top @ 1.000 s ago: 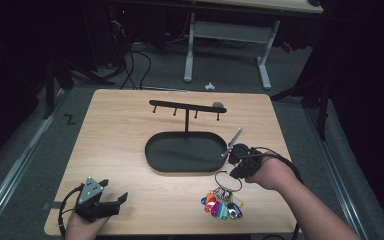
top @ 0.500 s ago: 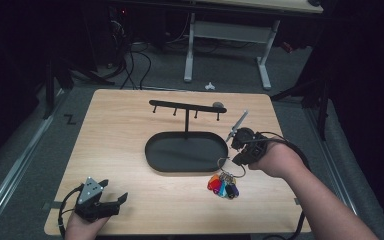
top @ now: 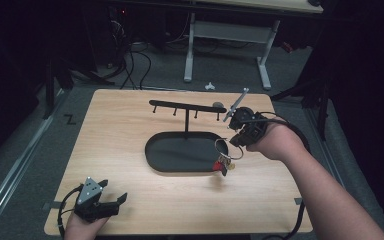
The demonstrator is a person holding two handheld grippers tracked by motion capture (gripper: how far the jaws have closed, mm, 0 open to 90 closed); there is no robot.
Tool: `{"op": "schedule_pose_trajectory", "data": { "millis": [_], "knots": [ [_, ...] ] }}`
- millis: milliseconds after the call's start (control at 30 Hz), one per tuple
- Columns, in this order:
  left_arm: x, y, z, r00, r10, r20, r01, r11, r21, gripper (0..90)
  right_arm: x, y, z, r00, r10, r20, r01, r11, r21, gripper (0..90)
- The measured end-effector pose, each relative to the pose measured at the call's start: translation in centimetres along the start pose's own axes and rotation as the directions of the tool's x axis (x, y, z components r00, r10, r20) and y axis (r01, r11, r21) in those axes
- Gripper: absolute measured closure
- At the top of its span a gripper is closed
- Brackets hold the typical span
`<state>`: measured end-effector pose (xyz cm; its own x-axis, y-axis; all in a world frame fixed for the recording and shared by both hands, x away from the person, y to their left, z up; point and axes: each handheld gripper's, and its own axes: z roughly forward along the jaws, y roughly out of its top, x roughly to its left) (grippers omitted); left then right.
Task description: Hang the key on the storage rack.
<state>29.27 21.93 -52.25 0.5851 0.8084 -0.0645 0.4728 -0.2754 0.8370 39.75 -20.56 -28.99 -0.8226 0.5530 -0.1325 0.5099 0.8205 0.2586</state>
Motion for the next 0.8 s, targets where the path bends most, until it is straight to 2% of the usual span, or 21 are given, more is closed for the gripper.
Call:
{"op": "schedule_pose_trajectory", "data": {
  "millis": [133, 333, 467, 567, 633, 733, 800],
  "knots": [
    [0.0, 0.0, -0.1, 1.0, -0.001, -0.001, 0.001, 1.0, 0.001, 15.3, -0.6, 0.9, -0.6, 0.9998, 0.019, 0.001, -0.019, 1.0, -0.021, 87.3],
    [0.0, 0.0, -0.1, 1.0, 0.0, -0.001, 0.0, 1.0, 0.002, 15.3, -1.6, 2.5, -0.6, 0.9998, 0.018, 0.011, -0.018, 0.999, -0.039, 87.3],
    [0.1, -0.1, -0.1, 1.0, -0.004, 0.0, 0.004, 1.0, 0.001, 15.3, -2.5, 3.4, -0.2, 0.9994, 0.029, 0.021, -0.028, 0.999, -0.041, 87.3],
    [0.2, -0.1, -0.2, 1.0, -0.005, -0.001, 0.005, 1.0, 0.002, 15.3, -3.8, 3.9, 0.6, 0.9976, 0.066, 0.021, -0.066, 0.997, -0.035, 87.3],
    [0.2, -0.1, -0.2, 1.0, -0.005, -0.001, 0.005, 1.0, 0.001, 15.3, -4.1, 4.0, 0.8, 0.9978, 0.063, 0.019, -0.062, 0.997, -0.038, 87.3],
    [0.2, -0.1, -0.2, 1.0, -0.004, -0.001, 0.004, 1.0, 0.001, 15.3, -5.3, 4.3, 1.7, 0.9954, 0.094, 0.018, -0.093, 0.995, -0.039, 87.2],
    [0.1, -0.2, -0.2, 1.0, -0.004, 0.0, 0.004, 1.0, 0.004, 15.3, -5.6, 4.4, 1.9, 0.9956, 0.092, 0.021, -0.091, 0.995, -0.038, 87.3]
  ]
}}
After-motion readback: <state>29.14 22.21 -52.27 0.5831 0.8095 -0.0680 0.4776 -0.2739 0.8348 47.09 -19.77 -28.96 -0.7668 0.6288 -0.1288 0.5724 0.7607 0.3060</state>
